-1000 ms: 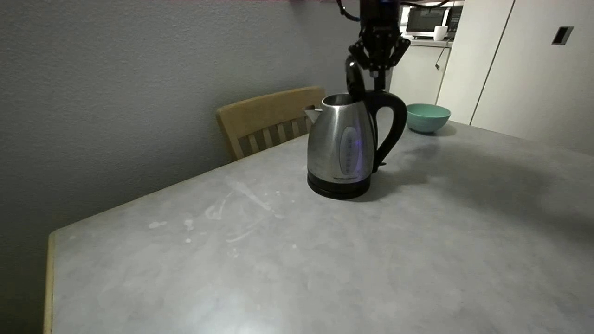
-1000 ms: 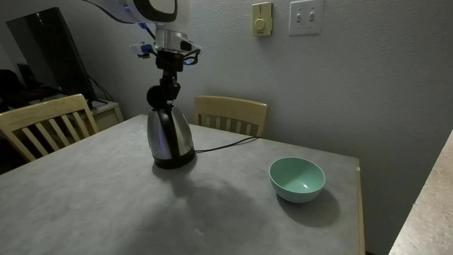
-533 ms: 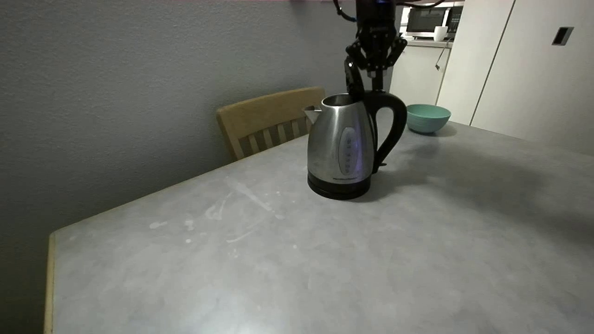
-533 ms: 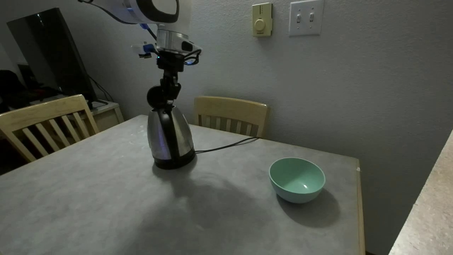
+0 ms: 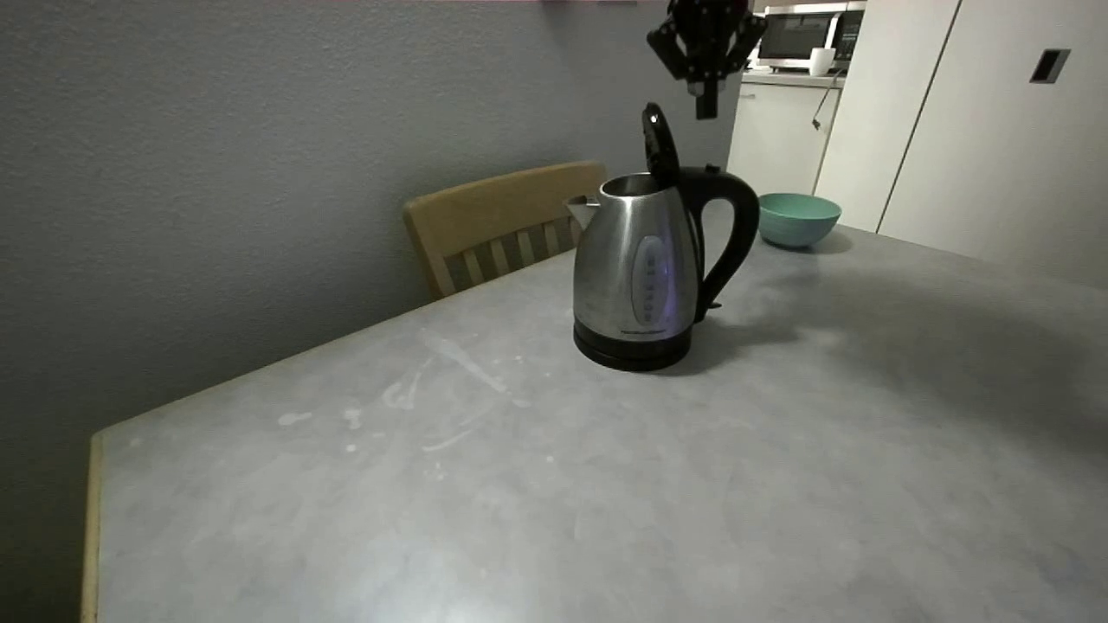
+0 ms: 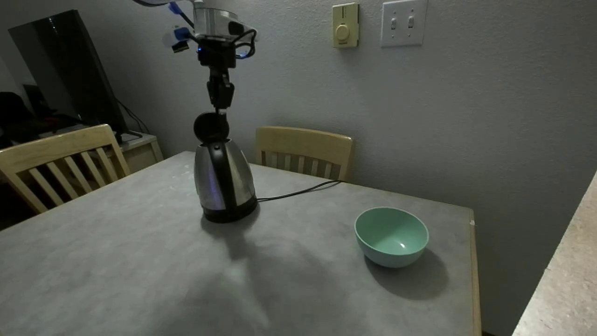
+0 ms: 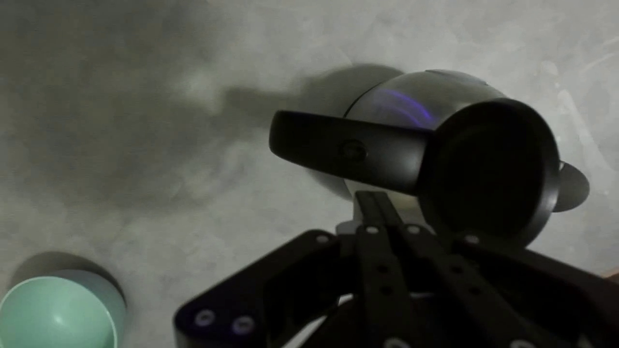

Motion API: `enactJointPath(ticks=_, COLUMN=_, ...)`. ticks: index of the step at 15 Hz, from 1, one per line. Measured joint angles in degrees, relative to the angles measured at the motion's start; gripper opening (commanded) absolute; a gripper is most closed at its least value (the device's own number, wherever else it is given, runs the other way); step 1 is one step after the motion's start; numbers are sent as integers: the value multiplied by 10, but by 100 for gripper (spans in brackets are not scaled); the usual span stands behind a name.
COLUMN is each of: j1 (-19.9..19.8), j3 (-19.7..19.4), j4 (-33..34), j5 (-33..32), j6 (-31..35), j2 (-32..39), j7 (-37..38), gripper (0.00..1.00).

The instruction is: Lift the kettle lid.

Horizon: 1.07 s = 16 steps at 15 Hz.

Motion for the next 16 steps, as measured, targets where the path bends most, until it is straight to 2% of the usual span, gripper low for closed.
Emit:
enactJointPath(ticks=7, j1=6, j3=-1, j4=-45, j5=-23, j6=-1, j2=-62, j7=9, gripper=0)
enactJointPath(ticks=8, j1=6, j3=-1, j4=-48, j5=-24, j6=-1, j2=-64, j7=9, gripper=26)
enactJointPath(ticks=9, j1=5, j3=-1, j4=-51, j5=-24, j6=0, j2=-66, j7=9, gripper=27)
enactJointPath(ticks=11, j1=5, j3=-1, j4=-58, j5=-24, j6=0, j2=-70, j7=9, gripper=39)
enactJointPath(ticks=16, j1=5, j3=-1, j4=-65, j5=-23, j6=0, j2=-74, j7=9, gripper=75)
